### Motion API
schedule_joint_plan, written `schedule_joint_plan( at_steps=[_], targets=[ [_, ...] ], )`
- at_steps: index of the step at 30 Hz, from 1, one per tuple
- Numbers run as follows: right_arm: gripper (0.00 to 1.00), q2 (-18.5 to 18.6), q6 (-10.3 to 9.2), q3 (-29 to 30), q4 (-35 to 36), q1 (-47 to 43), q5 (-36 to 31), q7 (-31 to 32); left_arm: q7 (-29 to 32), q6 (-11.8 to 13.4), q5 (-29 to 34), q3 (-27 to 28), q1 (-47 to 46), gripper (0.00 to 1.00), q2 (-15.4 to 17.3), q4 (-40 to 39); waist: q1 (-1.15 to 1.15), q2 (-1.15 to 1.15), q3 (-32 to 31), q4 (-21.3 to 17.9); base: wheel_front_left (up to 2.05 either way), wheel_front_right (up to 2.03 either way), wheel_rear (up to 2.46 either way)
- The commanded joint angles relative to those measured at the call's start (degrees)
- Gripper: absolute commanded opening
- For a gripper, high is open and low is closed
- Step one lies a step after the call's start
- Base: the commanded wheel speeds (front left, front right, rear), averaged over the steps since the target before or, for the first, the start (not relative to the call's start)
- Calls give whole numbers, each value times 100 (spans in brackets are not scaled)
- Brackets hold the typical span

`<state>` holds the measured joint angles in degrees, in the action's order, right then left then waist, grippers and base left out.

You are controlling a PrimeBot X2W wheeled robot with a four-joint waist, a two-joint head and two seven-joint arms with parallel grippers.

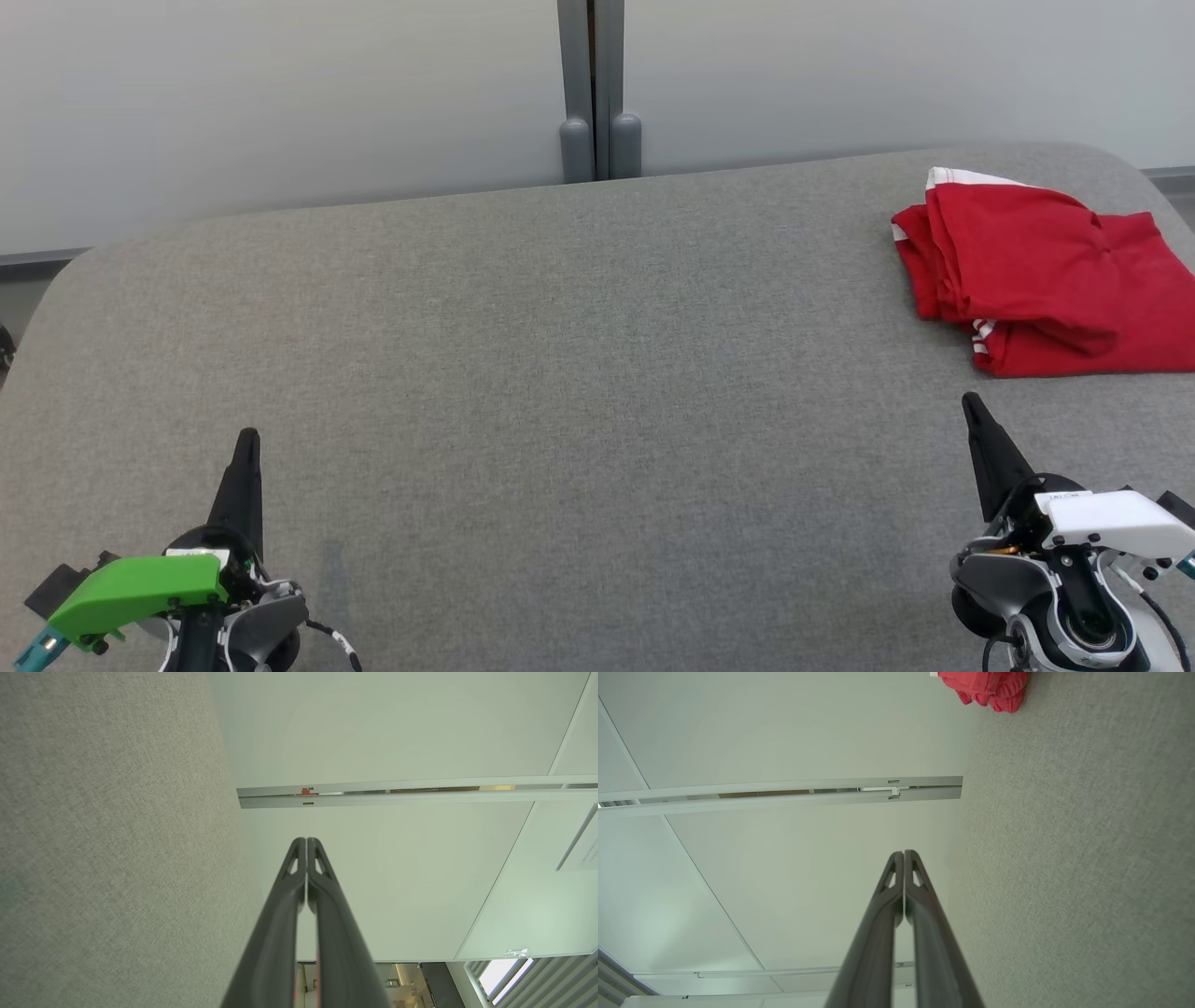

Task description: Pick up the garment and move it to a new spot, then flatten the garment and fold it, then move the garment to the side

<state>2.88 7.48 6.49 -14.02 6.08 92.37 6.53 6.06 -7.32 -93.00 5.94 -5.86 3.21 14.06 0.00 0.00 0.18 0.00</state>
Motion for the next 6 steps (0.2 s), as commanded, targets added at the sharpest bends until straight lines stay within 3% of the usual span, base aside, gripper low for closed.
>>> schedule_joint_plan(
  at_steps=[1,6],
  targets=[
    [0,9,2,8,-7,37,9,18,35,-30,38,30,-77,0,6,5,0,0,0,0,0,0,0],
    [0,8,2,9,-8,37,8,18,26,-30,43,33,-78,0,4,5,0,0,0,0,0,0,0]
  ],
)
